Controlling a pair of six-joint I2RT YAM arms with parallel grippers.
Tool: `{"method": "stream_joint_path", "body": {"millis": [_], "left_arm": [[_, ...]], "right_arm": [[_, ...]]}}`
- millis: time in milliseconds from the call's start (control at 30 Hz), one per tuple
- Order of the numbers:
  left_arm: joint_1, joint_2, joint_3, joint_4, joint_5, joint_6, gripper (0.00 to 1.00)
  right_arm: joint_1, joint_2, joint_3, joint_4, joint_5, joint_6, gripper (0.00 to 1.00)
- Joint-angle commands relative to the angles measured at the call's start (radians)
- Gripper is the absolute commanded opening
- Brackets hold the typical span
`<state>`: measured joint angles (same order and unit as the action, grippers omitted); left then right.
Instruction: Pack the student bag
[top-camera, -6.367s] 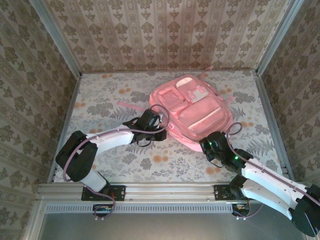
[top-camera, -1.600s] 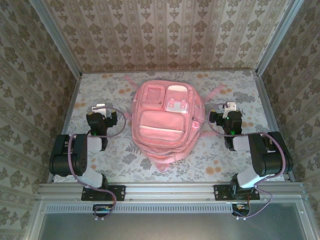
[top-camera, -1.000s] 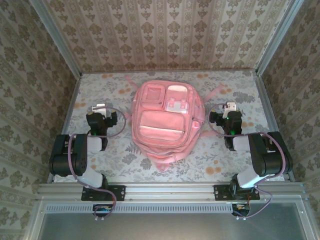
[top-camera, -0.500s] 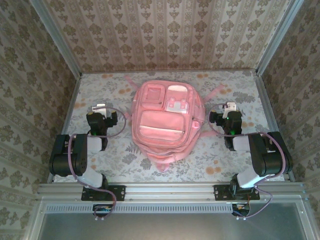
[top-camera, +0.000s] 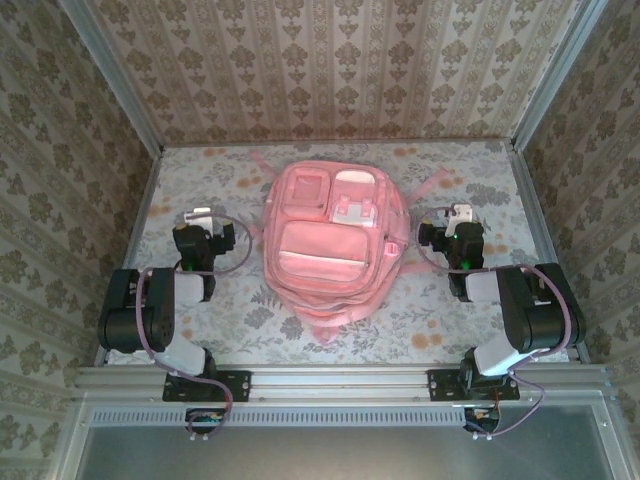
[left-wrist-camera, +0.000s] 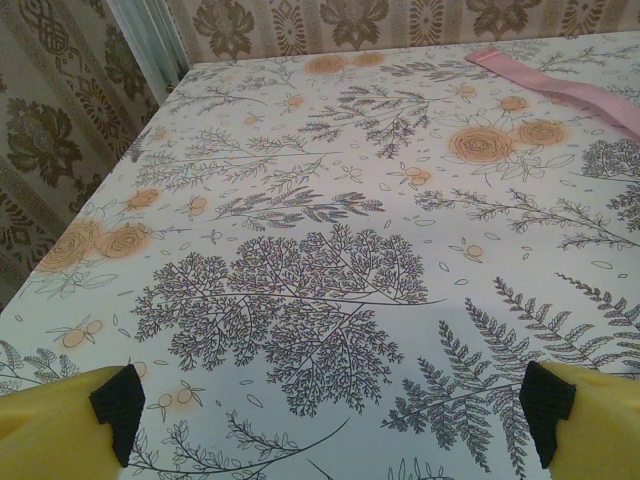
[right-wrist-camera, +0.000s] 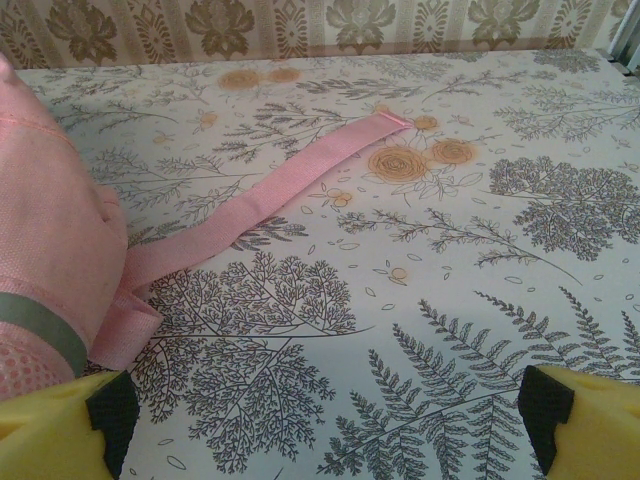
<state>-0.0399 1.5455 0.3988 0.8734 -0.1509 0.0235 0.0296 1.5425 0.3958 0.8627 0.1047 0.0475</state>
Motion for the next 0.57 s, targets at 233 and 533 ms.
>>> {"method": "stream_joint_path", "body": {"millis": [233, 533], "left_arm": [[-0.005, -0.007, -0.005, 0.006, 0.019, 0.018, 1.0], [0.0, -0.007, -0.003, 0.003, 0.034, 0.016, 1.0]], "right_arm": [[-0.002, -0.015, 0.009, -0.002, 0.004, -0.014, 1.0], [-0.002, -0.014, 0.008, -0.002, 0.004, -0.014, 1.0]]}}
